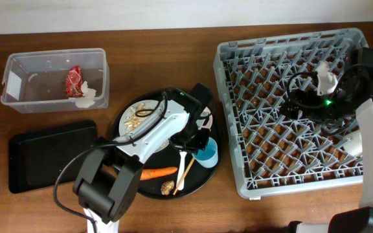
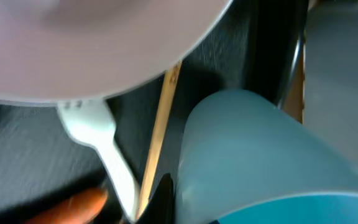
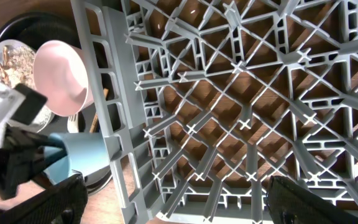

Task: Sort waste into correct bins and load items into the dishwasher rack
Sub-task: 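Hand the blue cup to the right gripper above the rack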

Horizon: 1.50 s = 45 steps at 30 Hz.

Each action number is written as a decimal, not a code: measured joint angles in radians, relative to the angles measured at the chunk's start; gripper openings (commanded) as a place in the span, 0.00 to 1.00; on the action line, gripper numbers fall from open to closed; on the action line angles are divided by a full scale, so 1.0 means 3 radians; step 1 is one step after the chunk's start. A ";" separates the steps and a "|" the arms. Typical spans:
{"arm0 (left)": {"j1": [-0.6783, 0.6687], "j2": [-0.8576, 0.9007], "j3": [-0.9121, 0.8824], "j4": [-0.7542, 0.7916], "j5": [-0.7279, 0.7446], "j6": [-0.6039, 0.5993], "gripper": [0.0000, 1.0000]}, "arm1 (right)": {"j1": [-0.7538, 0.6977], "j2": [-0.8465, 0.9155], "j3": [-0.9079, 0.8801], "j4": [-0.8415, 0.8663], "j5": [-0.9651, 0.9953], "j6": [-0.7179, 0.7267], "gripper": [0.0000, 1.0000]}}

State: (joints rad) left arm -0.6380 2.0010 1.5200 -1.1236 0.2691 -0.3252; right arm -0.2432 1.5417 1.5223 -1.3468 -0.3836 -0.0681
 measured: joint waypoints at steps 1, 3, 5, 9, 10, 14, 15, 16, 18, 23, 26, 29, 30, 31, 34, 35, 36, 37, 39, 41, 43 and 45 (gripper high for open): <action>0.0019 0.0000 0.0075 -0.0089 0.0000 0.0014 0.00 | 0.0000 0.0000 0.0000 0.0000 0.0000 -0.0003 0.98; 0.0127 -0.0005 0.0315 -0.0308 0.0000 0.0064 0.00 | 0.0000 0.0000 0.0000 -0.0001 0.0010 -0.0011 0.99; 0.0278 -0.0056 0.0505 -0.0407 0.0014 0.0128 0.00 | 0.0000 0.0000 0.0000 -0.0003 0.0027 -0.0023 0.99; 0.0753 -0.0296 0.0904 -0.0356 0.0450 0.0439 0.00 | 0.0000 0.0000 0.0000 0.0000 -0.0062 -0.0161 0.99; 0.0862 -0.0356 0.0949 -0.0248 0.0652 0.0525 0.00 | 0.0000 0.0000 0.0000 0.0000 -0.0117 -0.0219 0.98; 0.1202 -0.0443 0.1008 0.0257 0.1770 0.0833 0.00 | 0.0001 0.0008 0.0000 0.0004 -0.0848 -0.0782 0.99; 0.1240 -0.0436 0.1008 0.0319 0.2018 0.0875 0.00 | 0.0009 0.0027 0.0000 0.0005 -0.1129 -0.0973 0.99; 0.1261 -0.0434 0.1007 0.0364 0.2255 0.0912 0.00 | 0.0018 0.0046 0.0000 0.0005 -0.1343 -0.1114 0.99; 0.1264 -0.0431 0.1008 0.0409 0.2560 0.0949 0.00 | 0.0065 0.0085 0.0000 0.0018 -0.1701 -0.1348 0.99; 0.1212 -0.0425 0.1007 0.0412 0.3134 0.1035 0.00 | 0.0346 0.0150 0.0000 0.0191 -0.2469 -0.1789 0.99; 0.1190 -0.0423 0.1007 0.0415 0.3427 0.1063 0.00 | 0.0571 0.0151 0.0000 0.0441 -0.2831 -0.1909 0.98; 0.1190 -0.0425 0.1008 0.0415 0.3525 0.1074 0.00 | 0.0679 0.0153 0.0000 0.0618 -0.3110 -0.1958 0.99; 0.1190 -0.0423 0.1008 0.0417 0.3546 0.1077 0.00 | 0.0706 0.0151 0.0000 0.0675 -0.3209 -0.1965 0.99; 0.1190 -0.0423 0.1007 0.0413 0.3558 0.1078 0.00 | 0.0726 0.0153 0.0000 0.0718 -0.3277 -0.1972 0.99; 0.1190 -0.0423 0.1008 0.0403 0.3581 0.1086 0.00 | 0.0829 0.0153 0.0000 0.0848 -0.3520 -0.1981 0.99; 0.1189 -0.0425 0.1008 0.0402 0.3588 0.1085 0.00 | 0.0866 0.0153 0.0000 0.0882 -0.3578 -0.1982 0.99; 0.1188 -0.0423 0.1008 0.0402 0.3593 0.1085 0.00 | 0.0893 0.0151 0.0000 0.0905 -0.3616 -0.1984 0.99; 0.1180 -0.0423 0.1007 0.0398 0.3596 0.1085 0.00 | 0.0919 0.0151 0.0000 0.0935 -0.3649 -0.1986 0.99; 0.1160 -0.0423 0.1008 0.0398 0.3625 0.1086 0.00 | 0.0968 0.0153 0.0000 0.0993 -0.3685 -0.1985 0.99; 0.1122 -0.0423 0.1007 0.0397 0.3633 0.1086 0.00 | 0.0999 0.0153 0.0000 0.1019 -0.3703 -0.1982 0.90; 0.1083 -0.0425 0.1008 0.0394 0.3647 0.1086 0.00 | 0.1020 0.0154 0.0000 0.1029 -0.3700 -0.1986 0.72; 0.1063 -0.0425 0.1008 0.0389 0.3686 0.1099 0.00 | 0.1016 0.0158 0.0000 0.1049 -0.3672 -0.1979 0.57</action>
State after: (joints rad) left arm -0.3191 1.8736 1.8225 -1.0069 1.3750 0.0044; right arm 0.0616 1.5890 1.5223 -1.0321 -1.4853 -0.6617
